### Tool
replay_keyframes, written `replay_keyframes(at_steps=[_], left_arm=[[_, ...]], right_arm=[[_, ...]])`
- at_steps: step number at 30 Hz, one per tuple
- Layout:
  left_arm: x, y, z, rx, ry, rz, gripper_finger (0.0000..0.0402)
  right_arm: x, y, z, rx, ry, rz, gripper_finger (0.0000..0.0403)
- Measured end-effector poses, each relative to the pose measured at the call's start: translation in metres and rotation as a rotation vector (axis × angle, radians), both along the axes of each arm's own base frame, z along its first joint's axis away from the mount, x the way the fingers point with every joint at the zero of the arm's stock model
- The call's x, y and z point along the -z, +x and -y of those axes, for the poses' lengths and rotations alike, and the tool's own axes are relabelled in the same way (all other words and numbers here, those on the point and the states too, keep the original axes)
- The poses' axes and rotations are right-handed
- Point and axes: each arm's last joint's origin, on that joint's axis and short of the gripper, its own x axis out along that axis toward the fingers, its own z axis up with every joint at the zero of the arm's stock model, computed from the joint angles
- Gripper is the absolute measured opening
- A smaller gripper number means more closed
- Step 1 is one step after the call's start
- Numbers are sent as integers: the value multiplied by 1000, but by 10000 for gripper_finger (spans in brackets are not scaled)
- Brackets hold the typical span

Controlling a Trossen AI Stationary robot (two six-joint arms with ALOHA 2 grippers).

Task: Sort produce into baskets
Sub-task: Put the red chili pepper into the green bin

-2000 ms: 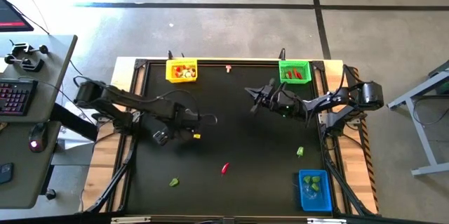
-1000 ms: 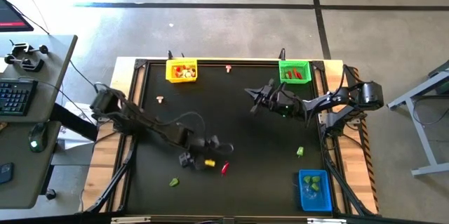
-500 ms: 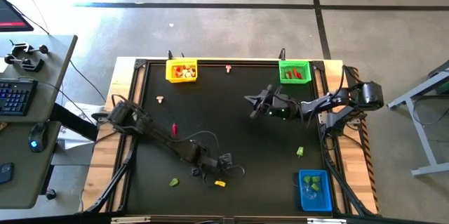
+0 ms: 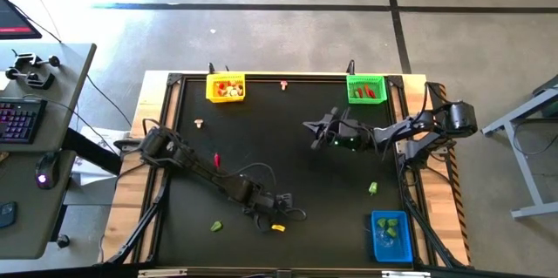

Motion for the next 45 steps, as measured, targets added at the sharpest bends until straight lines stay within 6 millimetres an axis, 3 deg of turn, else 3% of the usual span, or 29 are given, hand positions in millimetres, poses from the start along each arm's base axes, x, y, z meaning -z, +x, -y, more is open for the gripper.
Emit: replay_keyframes(at_steps=[8,14,20,29,36,45], left_arm=[[-1,2,1,-9,-1,30,100],[-1,3,1,-5,-6,35,102],[-6,6,2,-43,-41,43,102],[6,29,3,-18,11,-56,102],[2,40,5,-22,14,-79,100],[0,44,-10,-108,-109,-146,36]], right_arm=[[0,0,0,-3,-1,-1,0],[4,1,-12,-226,-13,-60,0],[3,-11,-23,-339,18,-212,0],[-14,-25,-25,-402,73,-224,0],[-11,-26,-25,-405,81,-247,0],[-11,-26,-25,-406,91,-246,0]])
